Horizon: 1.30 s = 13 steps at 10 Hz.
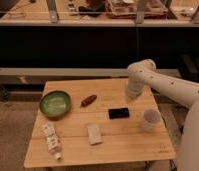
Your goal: Push the eraser across the table
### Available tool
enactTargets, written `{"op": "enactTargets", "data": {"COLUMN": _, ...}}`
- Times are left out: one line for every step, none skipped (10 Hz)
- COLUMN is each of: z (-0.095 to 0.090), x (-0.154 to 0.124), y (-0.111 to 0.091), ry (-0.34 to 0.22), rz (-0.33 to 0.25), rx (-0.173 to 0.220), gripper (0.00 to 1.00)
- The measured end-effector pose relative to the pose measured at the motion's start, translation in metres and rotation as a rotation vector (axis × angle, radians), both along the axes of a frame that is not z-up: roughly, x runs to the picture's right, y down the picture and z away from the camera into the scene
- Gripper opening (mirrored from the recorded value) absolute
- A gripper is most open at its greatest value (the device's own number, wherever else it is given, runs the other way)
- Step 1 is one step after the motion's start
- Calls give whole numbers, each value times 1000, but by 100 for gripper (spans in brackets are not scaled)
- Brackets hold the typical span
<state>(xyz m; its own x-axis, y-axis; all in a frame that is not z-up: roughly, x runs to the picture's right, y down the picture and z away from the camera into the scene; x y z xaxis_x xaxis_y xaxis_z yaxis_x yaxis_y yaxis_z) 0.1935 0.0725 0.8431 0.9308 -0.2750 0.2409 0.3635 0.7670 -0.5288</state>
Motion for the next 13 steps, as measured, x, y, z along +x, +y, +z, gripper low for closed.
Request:
{"op": "enactTargets", "data": {"z": 1, "x": 3, "y": 2, "ry": 8, "rz": -1, "rx": -7, "gripper": 2}}
{"op": "enactTargets", "data": {"z": 1, "x": 2, "y": 2, "ry": 6, "rz": 0, "rx": -7, "gripper": 2}}
{"op": "enactTargets", "data": {"z": 1, "x": 2, "y": 2, "ry": 6, "rz": -1, "rx": -6, "gripper": 2}}
{"op": "enactTargets", "data": {"z": 1, "x": 2, "y": 2, "ry": 6, "rz": -1, "rx": -7, "gripper": 2}}
{"op": "enactTargets", "data": {"z": 1, "x": 1, "y": 2, "ry": 8, "rz": -1, "rx": -6, "gripper": 2}}
{"op": "enactTargets", "data": {"z": 9, "x": 4, "y": 11, "ry": 18, "rz": 7, "rx": -22, "gripper": 2}}
{"op": "enactTargets", "data": {"z": 19, "x": 13, "y": 27, "ry": 38, "rz": 21, "rx": -51, "gripper": 2}}
{"op": "enactTargets", "data": {"z": 25, "x": 19, "y": 37, "ry": 53, "rz": 33, "rx": -67, "gripper": 2}}
{"op": "enactTargets", "data": {"z": 32, "x": 26, "y": 48, "ry": 65, "rz": 51, "rx": -85, "gripper": 2}}
{"op": "enactTargets", "data": {"z": 39, "x": 31, "y": 52, "ry": 68, "rz": 71, "rx": -86, "gripper": 2}}
{"op": "enactTargets", "data": {"z": 41, "x": 33, "y": 50, "ry": 67, "rz": 80, "rx": -77, "gripper": 2}}
{"op": "enactTargets", "data": {"z": 44, "x": 33, "y": 46, "ry": 62, "rz": 86, "rx": -62, "gripper": 2}}
{"op": "enactTargets", "data": {"z": 47, "x": 32, "y": 42, "ry": 55, "rz": 93, "rx": -47, "gripper": 2}}
